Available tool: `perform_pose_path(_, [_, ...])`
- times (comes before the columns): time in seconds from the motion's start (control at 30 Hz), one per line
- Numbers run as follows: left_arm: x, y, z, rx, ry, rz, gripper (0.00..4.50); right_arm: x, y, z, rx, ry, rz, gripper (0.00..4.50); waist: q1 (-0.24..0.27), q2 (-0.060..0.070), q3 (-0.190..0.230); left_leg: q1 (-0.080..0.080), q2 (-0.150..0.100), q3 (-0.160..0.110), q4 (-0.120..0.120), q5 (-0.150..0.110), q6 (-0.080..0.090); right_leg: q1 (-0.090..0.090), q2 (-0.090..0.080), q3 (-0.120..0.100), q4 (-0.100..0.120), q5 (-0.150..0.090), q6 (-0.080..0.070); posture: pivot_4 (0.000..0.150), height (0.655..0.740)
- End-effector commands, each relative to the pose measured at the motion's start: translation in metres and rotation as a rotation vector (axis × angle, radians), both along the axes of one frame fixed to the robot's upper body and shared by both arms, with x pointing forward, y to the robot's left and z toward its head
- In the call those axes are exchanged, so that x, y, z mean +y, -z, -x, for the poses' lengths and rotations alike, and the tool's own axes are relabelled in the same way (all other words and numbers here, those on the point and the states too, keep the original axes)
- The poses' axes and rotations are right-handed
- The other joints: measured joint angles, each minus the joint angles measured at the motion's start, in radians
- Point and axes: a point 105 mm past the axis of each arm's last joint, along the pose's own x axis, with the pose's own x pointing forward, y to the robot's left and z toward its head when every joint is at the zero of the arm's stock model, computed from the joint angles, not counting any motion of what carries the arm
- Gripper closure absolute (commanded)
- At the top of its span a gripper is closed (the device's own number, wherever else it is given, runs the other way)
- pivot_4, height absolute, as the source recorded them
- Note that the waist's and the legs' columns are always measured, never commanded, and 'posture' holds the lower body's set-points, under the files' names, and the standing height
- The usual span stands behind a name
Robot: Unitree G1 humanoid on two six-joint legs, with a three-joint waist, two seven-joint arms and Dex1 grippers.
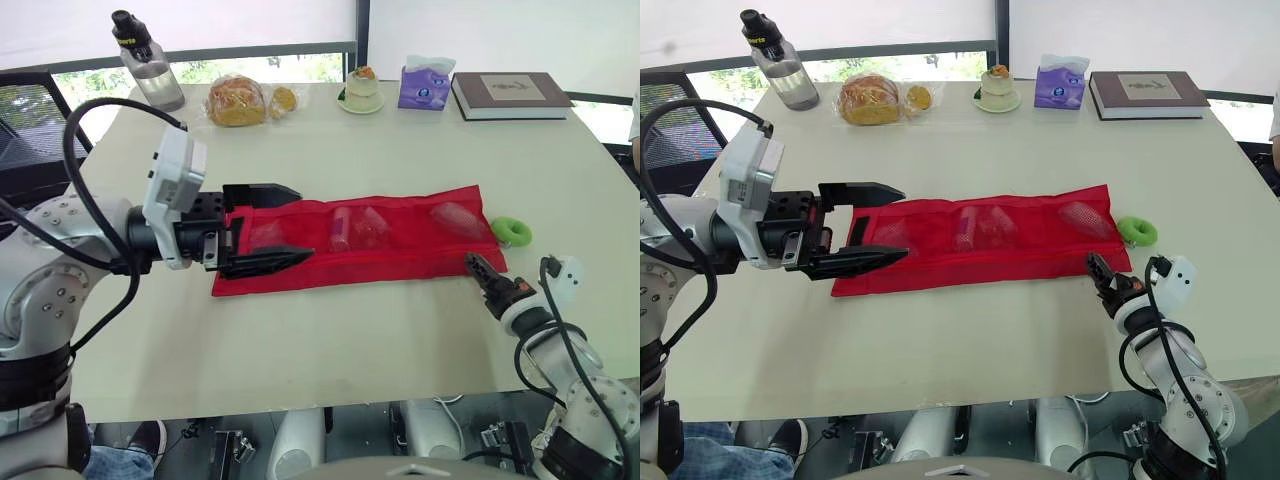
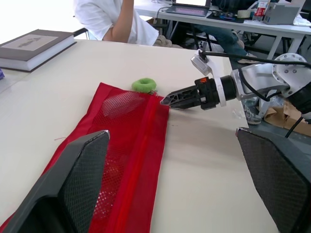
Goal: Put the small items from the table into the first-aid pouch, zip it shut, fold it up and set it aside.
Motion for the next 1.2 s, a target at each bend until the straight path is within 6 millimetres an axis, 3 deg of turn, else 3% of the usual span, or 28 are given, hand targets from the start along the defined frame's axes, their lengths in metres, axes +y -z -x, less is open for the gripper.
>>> perform_pose_path(0.03, [-0.007,-0.009,0.005,-0.043,0.038,0.003,0.04,0.016,-0.008,-0.011,-0.054,-0.006,-0.160,0.00,-0.005,0.000,0.000,0.000,0.000,0.000,0.000,0.000,0.000,0.000,0.000,0.000,0.000,0.000,0.000,0.150,0.7332])
perform_pose_path(0.27, [-0.009,-0.009,0.003,-0.041,0.040,0.001,0.04,0.021,-0.015,-0.016,-0.065,0.014,-0.331,0.00,-0.017,0.001,0.001,0.000,0.001,-0.001,-0.001,0.000,0.000,-0.001,0.002,0.000,0.001,0.003,0.001,0.150,0.7332])
perform_pose_path(0.43, [-0.010,-0.009,0.002,-0.038,0.042,0.007,0.04,0.026,-0.015,-0.013,-0.020,0.001,-0.357,0.00,-0.016,0.001,0.001,0.000,0.001,-0.001,-0.001,0.000,0.000,-0.001,0.003,0.000,0.001,0.003,0.000,0.150,0.7332])
perform_pose_path(0.9, [-0.016,-0.012,-0.002,-0.041,0.061,0.018,0.04,-0.035,-0.034,-0.023,-0.097,0.118,-0.066,0.00,-0.013,0.001,0.001,-0.001,0.001,-0.001,0.000,0.000,0.000,-0.001,0.004,0.002,0.001,0.002,-0.001,0.150,0.7332])
perform_pose_path(1.1, [-0.019,-0.012,-0.003,-0.043,0.065,0.023,0.04,-0.032,-0.024,-0.031,-0.067,0.061,-0.034,0.00,-0.015,0.001,0.001,-0.001,0.001,-0.001,0.000,0.000,0.000,-0.001,0.005,0.003,0.001,0.004,0.001,0.150,0.7332])
perform_pose_path(1.2, [-0.021,-0.012,-0.003,-0.045,0.068,0.024,0.04,-0.025,-0.009,-0.036,-0.024,0.001,-0.017,0.00,-0.014,0.001,0.001,-0.001,0.001,-0.001,0.000,0.000,0.000,-0.001,0.007,0.006,0.001,0.004,0.001,0.150,0.7332])
